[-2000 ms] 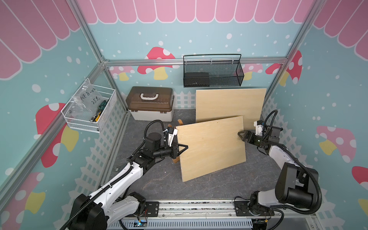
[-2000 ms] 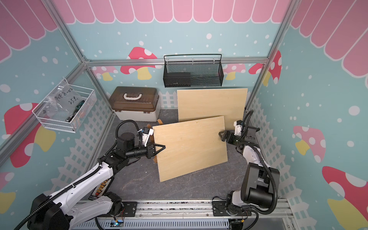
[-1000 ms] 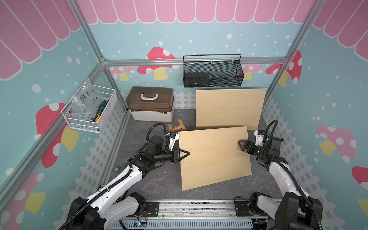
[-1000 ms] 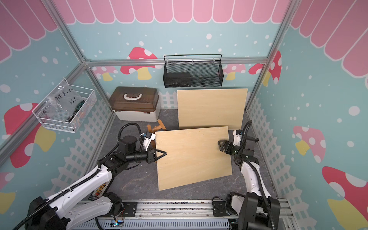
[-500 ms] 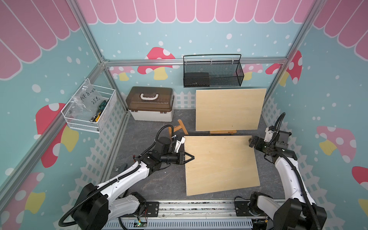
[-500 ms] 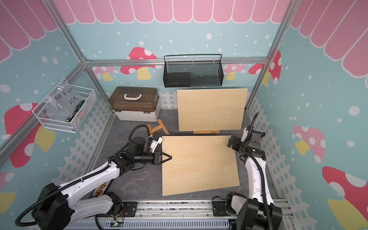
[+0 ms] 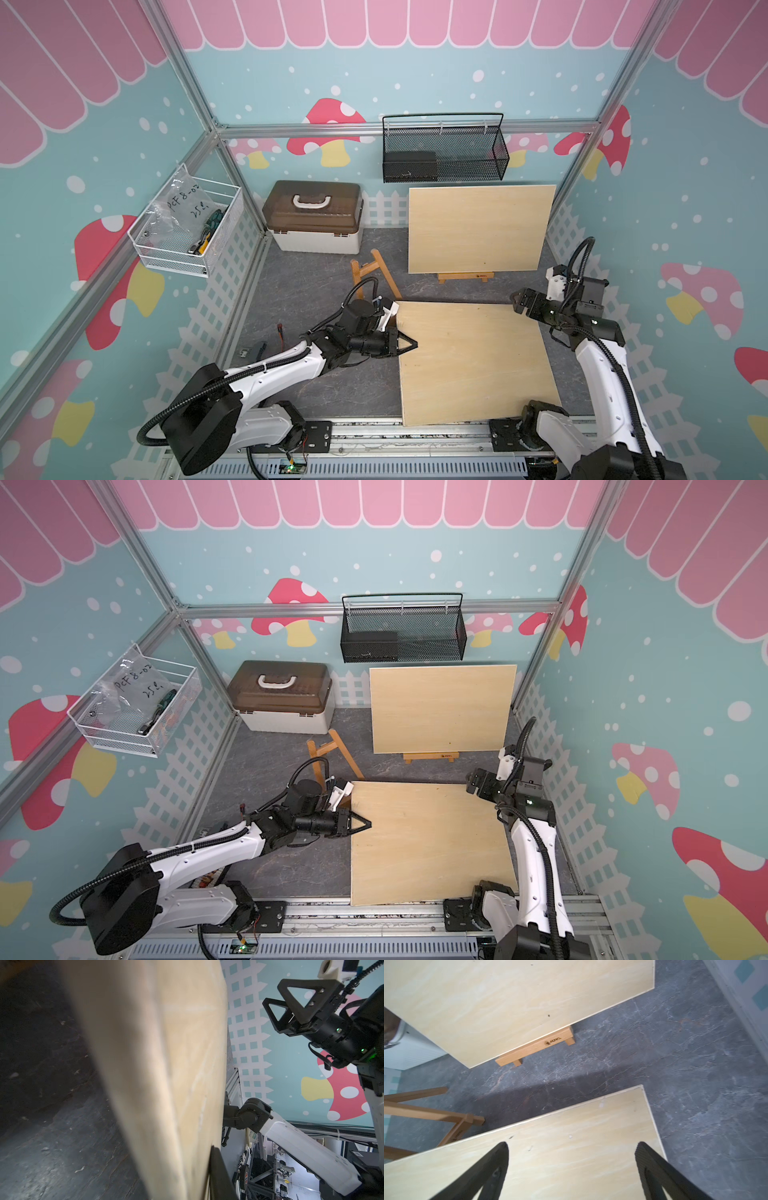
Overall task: Disassemble the easel
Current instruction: Place the drawing board at the corner of the board.
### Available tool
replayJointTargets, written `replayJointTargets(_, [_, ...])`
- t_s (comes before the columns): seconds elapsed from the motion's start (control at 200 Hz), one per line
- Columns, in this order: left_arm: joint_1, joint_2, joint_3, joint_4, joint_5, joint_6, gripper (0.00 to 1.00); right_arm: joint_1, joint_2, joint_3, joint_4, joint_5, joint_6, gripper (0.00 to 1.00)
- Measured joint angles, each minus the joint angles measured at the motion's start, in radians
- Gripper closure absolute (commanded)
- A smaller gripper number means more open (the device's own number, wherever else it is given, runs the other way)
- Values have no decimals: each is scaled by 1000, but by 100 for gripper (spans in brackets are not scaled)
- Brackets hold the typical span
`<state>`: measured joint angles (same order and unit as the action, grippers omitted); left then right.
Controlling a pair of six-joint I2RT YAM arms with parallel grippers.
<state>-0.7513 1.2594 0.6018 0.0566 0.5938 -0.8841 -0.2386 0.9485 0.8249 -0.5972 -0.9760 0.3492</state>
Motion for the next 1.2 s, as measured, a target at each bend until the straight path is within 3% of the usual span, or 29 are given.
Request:
replayJointTargets(0.505, [-160, 219, -5, 311, -149, -193, 100, 109, -140, -164, 25, -124, 110, 4])
replayJointTargets(0.75, [-238, 399, 82, 467, -220, -247, 100, 131, -153, -179, 25, -143, 124, 4])
replayJointTargets(1.201, [-255, 559, 184, 551, -224, -268, 100, 157, -136, -179, 28, -147, 129, 4])
